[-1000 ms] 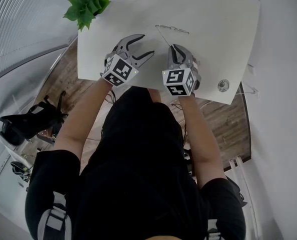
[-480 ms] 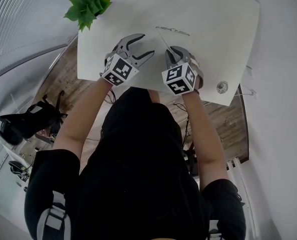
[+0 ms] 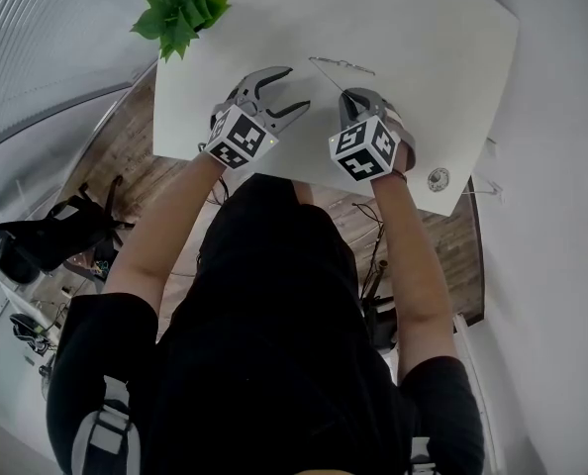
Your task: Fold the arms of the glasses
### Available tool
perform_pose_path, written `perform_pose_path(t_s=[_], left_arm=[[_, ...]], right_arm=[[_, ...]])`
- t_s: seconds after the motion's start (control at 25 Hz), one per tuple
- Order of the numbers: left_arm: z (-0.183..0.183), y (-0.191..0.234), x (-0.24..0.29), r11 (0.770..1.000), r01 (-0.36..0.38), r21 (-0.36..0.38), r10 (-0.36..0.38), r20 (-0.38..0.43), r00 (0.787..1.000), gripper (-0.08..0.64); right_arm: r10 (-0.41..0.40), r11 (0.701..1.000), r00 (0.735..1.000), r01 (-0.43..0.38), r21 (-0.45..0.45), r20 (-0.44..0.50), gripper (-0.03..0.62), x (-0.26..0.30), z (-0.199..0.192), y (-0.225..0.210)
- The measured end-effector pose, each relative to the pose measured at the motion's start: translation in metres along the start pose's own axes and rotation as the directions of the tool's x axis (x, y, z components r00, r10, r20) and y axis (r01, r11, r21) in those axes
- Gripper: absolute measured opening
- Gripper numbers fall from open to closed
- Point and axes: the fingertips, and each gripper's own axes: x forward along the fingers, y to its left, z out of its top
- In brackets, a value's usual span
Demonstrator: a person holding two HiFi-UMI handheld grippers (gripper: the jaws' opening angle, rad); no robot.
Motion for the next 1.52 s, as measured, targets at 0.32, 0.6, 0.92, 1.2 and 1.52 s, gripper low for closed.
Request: perform_pose_path(t_s=[0.32,0.6,0.92,1.2,1.52], left_arm=[[0.003,0.012,0.006,1.000,-0.004,-0.011,0.004,0.007,1.000,0.284],[0.008,0.018,0.013,1.000,0.002,-0.009,-0.002,0.008,1.000,0.284],[0.007,0.021,0.017,1.000,0.010,-0.012,-0.010,0.003,1.000,0.284],[0.008,0.022,0.016,1.000,0.010,-0.009,-0.010,-0.001,1.000,0.284],[0.020,0.030,0.012,1.000,-0.002,0.004,0.002,0.013,1.000,0.284]], right_arm=[[-0.055,0.991,0.998,0.051,-0.123,-0.029,0.025,0.007,0.004,-0.022],[-0.111,0.973,0.994,0.104,-0.207,-0.022,0.025,0.011,0.007,-0.036],[-0.154,0.956,0.988,0.145,-0.256,-0.017,0.028,0.013,0.010,-0.046],[-0.134,0.960,0.991,0.135,-0.247,0.018,0.046,-0.004,0.015,-0.046],[-0.043,0.961,0.999,0.047,-0.272,0.019,0.072,-0.044,-0.001,-0.056]])
